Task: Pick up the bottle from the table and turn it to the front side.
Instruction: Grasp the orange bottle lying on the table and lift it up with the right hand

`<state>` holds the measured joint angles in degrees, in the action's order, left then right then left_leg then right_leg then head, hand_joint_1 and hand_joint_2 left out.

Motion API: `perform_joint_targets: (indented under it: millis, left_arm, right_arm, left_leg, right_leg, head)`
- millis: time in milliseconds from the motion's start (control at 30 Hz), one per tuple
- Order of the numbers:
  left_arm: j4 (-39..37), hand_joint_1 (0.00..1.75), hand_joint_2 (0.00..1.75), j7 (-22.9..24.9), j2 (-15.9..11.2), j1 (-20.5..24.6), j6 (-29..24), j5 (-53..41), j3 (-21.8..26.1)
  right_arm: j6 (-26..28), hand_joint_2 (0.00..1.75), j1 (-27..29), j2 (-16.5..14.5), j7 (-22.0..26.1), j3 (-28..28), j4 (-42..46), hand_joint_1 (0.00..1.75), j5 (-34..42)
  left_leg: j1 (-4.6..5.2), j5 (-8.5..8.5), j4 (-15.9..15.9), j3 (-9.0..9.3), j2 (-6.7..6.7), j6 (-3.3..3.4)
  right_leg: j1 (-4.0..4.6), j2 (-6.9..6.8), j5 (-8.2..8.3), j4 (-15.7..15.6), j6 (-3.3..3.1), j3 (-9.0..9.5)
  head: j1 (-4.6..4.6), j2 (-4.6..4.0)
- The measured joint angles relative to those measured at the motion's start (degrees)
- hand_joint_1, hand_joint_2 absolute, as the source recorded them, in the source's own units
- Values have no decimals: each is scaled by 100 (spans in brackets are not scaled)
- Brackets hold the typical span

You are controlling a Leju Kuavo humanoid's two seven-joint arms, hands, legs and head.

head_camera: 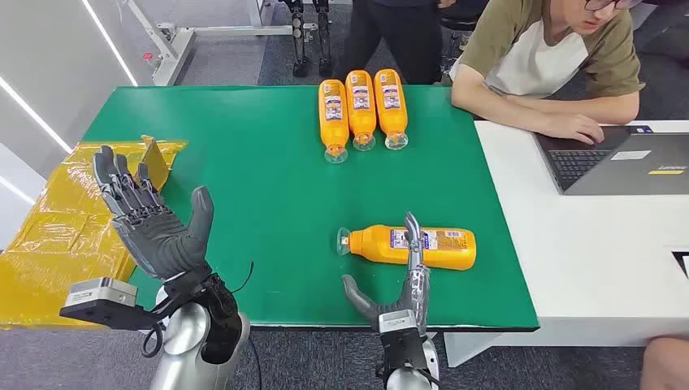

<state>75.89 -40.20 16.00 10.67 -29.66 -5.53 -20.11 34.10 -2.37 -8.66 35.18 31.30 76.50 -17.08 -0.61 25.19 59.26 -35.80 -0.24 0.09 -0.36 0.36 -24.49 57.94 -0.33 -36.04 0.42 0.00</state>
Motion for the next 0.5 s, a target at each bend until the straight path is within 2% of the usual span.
perform_joint_targets:
  millis: [133,267,400,500]
  left_arm:
    - [0,0,175,0,0,0,26,-2,0]
    - [0,0,175,0,0,-1,163,-13,0]
    - [0,0,175,0,0,-3,405,-13,0]
    - [0,0,175,0,0,-3,593,-10,0]
  right_arm:
    - [-14,175,-19,-2,-129,4,2,0,-199]
    - [-341,175,-147,38,-993,34,2,0,-1614]
    - [-1559,175,-455,330,-2204,39,-48,0,-3304]
    - [-2427,175,-938,722,-2471,29,-349,0,-3772]
  left_leg:
    - [0,0,0,0,0,0]
    - [0,0,0,1,1,0]
    - [0,-1,1,1,0,0]
    - [1,-3,6,0,0,3]
  right_leg:
    - [0,0,0,0,0,0]
    - [0,1,0,0,0,0]
    - [0,0,2,0,2,1]
    - [-2,0,8,-1,6,2]
  head:
    - [-1,-1]
    - [-1,-1]
    - [-1,0]
    - [-1,0]
